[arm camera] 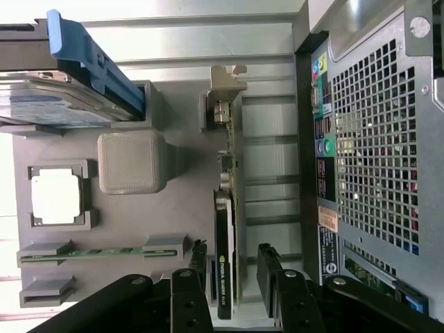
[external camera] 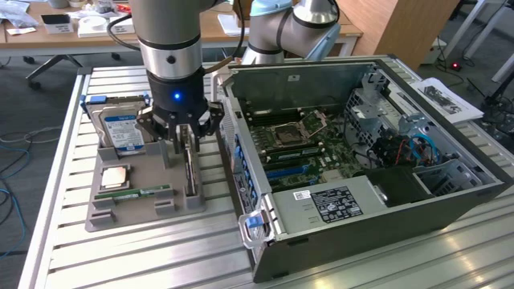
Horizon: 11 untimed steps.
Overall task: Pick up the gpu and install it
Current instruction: 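Pick up the gpu and move the gpu toward the slot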
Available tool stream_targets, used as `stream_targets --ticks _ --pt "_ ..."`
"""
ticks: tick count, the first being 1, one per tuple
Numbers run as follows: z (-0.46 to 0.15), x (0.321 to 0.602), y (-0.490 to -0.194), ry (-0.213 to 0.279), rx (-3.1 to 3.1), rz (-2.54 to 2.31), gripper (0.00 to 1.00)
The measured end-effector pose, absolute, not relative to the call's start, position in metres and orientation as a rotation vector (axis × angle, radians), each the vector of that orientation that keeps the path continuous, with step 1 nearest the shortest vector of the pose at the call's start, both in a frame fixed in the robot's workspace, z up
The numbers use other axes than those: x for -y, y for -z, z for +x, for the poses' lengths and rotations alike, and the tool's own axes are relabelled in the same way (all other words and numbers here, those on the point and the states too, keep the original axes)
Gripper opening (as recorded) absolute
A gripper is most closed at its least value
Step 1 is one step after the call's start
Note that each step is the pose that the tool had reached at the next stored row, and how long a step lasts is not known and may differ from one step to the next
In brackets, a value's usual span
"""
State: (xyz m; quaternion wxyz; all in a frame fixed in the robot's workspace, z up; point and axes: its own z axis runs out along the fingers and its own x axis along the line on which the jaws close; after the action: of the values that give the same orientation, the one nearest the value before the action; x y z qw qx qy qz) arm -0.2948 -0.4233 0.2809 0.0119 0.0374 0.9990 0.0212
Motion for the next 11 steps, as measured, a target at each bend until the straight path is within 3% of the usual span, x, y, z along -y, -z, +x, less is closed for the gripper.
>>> stream_targets --ticks 11 --pt "-0.2947 0.4234 -0.272 -0.066 -3.115 0.117 0.43"
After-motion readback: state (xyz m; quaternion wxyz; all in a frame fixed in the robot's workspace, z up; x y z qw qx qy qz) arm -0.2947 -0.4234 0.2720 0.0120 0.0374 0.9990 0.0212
